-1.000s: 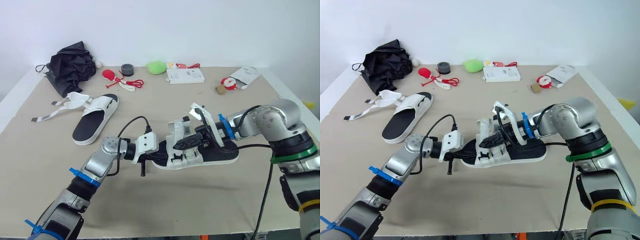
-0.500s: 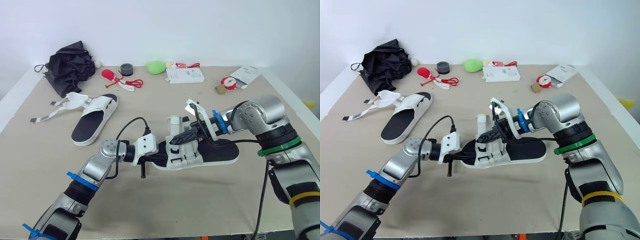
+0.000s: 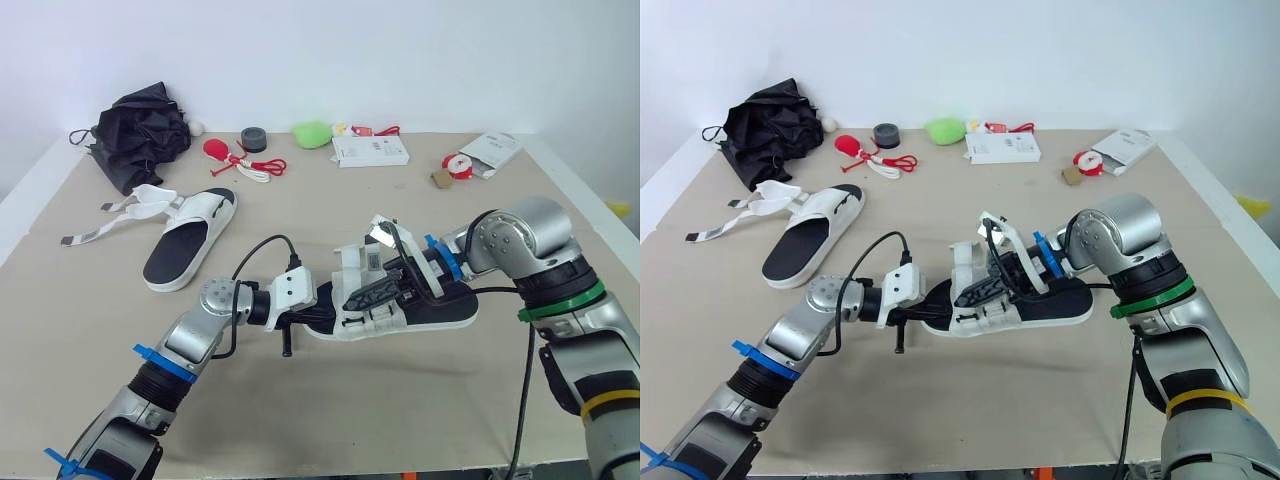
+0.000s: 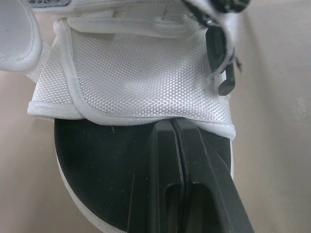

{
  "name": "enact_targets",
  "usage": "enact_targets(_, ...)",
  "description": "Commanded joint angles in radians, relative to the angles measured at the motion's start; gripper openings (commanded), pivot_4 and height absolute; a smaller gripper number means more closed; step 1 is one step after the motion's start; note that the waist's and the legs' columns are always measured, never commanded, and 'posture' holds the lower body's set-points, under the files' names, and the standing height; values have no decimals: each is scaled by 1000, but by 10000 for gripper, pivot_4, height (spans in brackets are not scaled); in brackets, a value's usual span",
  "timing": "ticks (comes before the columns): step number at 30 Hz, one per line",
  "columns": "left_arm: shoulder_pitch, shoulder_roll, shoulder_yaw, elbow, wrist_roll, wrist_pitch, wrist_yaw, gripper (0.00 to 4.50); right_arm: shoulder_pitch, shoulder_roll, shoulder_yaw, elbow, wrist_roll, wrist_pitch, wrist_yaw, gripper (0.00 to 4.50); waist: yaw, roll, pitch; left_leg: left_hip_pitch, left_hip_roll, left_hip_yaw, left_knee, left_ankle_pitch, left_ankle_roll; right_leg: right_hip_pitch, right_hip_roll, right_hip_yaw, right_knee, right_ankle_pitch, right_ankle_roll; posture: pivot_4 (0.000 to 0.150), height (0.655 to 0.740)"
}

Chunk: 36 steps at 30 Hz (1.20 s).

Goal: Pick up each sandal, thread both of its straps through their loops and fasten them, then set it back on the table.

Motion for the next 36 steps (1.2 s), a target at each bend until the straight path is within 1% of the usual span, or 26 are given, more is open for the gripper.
enact_targets(1, 59, 18, -68, 68, 51, 69, -4, 0, 3, 4, -27, -16, 0, 9, -7, 1135, 0, 0, 0, 0, 0, 0, 0, 0, 0, 0, 0, 0, 0, 0, 0, 1500, 7400)
enact_targets(4, 60, 18, -69, 66, 49, 73, -3, 0, -5, 19, -11, 20, -33, -3, -28, 1135, 0, 1, 0, 0, 0, 0, 0, 0, 0, 0, 0, 0, 0, 0, 0, 1500, 7400)
enact_targets(7, 62, 21, -70, 62, 48, 76, -5, 0, -51, 46, 8, 101, -82, -25, -43, 1135, -1, 2, -1, 0, 0, 0, 0, 0, 0, 0, 0, 0, 0, 0, 0, 1500, 7400)
enact_targets(12, 59, 22, -70, 64, 47, 79, -5, 0, -106, 65, 58, 182, -135, -48, -22, 1135, 0, 3, -2, 0, 0, 0, 0, 0, 0, 0, 0, 0, 0, 0, -1, 1500, 7400)
enact_targets(16, 55, 19, -69, 68, 46, 79, -2, 0, -100, 84, 157, 238, -230, -99, -48, 1135, -1, 4, -2, 0, 0, 0, 0, 0, 0, 1, 0, 0, 1, 0, -1, 1500, 7400)
enact_targets(19, 56, 19, -68, 66, 45, 81, 0, 0, -95, 85, 182, 242, -249, -103, -35, 1135, -1, 4, -3, 0, -1, 0, 1, 0, 0, 1, 0, 0, 1, 0, 0, 1500, 7400)
enact_targets(24, 57, 22, -70, 68, 47, 80, -3, 0, -139, 69, 135, 234, -184, -47, 53, 1135, -1, 4, -3, 1, 0, 0, 1, 0, 0, 1, 1, -1, 1, 0, 0, 1500, 7400)
enact_targets(28, 56, 21, -72, 71, 48, 77, -4, 0, -171, 82, 78, 265, -161, -28, 79, 1135, -1, 4, -3, 1, -1, 0, 1, 0, 0, 1, 1, -1, 1, 0, 0, 1500, 7400)
enact_targets(36, 51, 20, -72, 78, 51, 73, -4, 0, -152, 84, -2, 225, -111, 31, 74, 1135, -1, 4, -3, 1, -1, 0, 1, 0, 0, 1, 0, -1, 1, 0, 0, 1500, 7400)
